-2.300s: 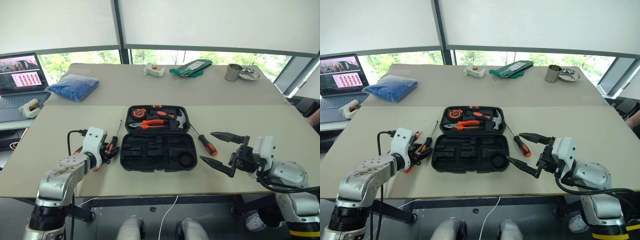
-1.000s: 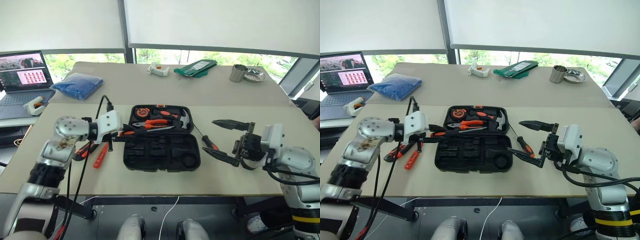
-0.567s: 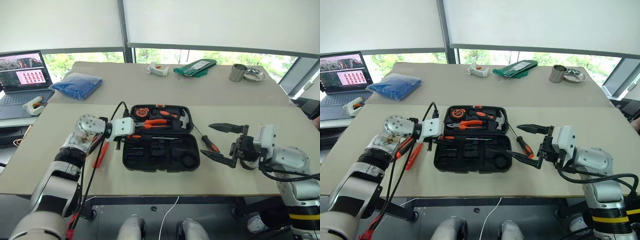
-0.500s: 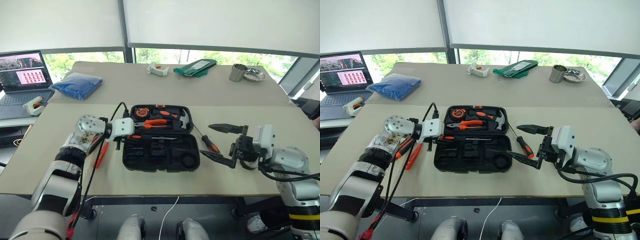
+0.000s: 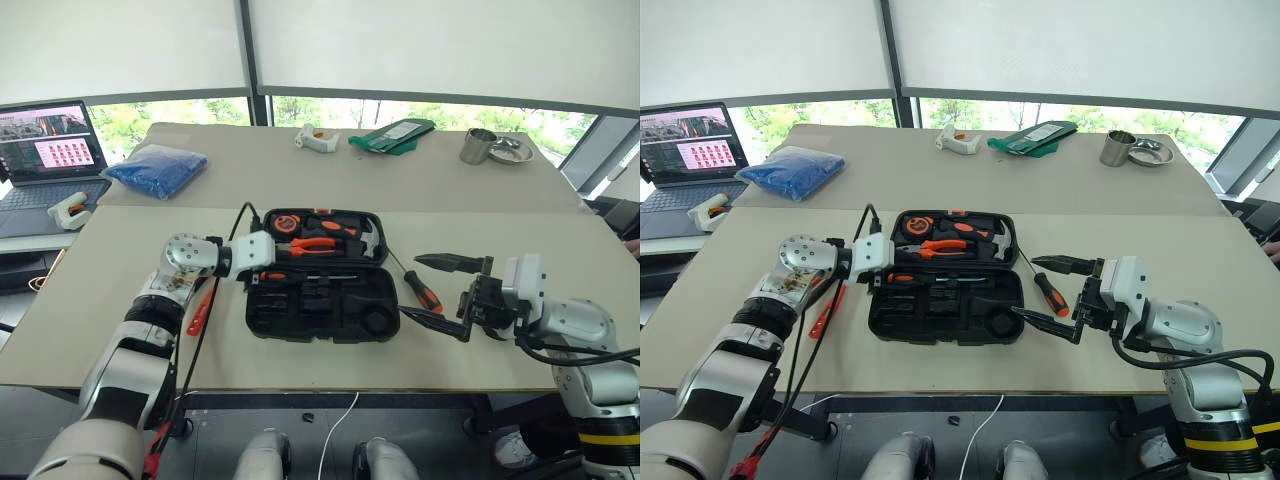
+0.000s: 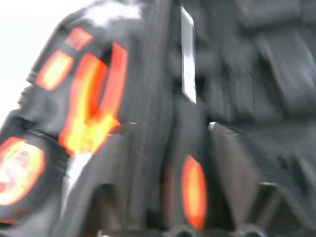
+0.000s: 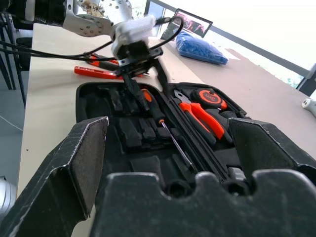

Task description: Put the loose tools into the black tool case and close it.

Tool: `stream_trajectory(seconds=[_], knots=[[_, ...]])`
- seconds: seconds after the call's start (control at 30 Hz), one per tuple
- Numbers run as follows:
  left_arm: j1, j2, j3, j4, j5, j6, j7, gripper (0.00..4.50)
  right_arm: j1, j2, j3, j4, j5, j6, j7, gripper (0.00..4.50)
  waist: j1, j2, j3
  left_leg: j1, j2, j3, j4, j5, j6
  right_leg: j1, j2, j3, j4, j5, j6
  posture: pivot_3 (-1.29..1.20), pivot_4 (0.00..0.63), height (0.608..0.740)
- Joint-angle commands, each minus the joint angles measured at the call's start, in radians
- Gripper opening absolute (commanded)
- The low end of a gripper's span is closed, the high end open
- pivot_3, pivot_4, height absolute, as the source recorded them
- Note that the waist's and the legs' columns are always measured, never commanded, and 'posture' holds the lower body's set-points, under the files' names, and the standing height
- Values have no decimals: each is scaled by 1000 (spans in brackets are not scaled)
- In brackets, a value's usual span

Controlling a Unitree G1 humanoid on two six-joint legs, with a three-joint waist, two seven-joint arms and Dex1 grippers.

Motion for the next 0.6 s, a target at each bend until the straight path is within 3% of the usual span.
stream_trajectory(seconds=[0.03,0.07,0.17,0.33,0.6], knots=[[28,-8,66,-59,-85,53,-12,2719,5,-3,-19,-33,21,20,-12,4500,-1,0,0,0,0,0,0,0,0,0,0,0,0,0,0,0,150,740],[39,-10,72,-66,-91,70,-10,2719,6,-1,-19,-33,21,22,-14,4500,-2,0,0,0,0,0,0,0,0,0,0,0,0,0,0,0,150,740],[64,-19,78,-83,-90,115,17,1931,6,6,-22,-30,26,28,-23,4500,-5,0,0,0,0,1,0,0,0,0,0,0,1,0,0,0,150,740],[108,-36,37,-135,-42,171,55,30,10,11,-27,-17,25,26,-33,4500,-3,0,0,0,0,0,0,0,0,0,0,0,1,0,0,0,150,740],[132,-59,-17,-156,24,232,109,30,40,26,-34,-18,17,18,-66,4500,1,0,0,1,0,0,0,0,0,1,0,-1,0,0,0,0,150,740]])
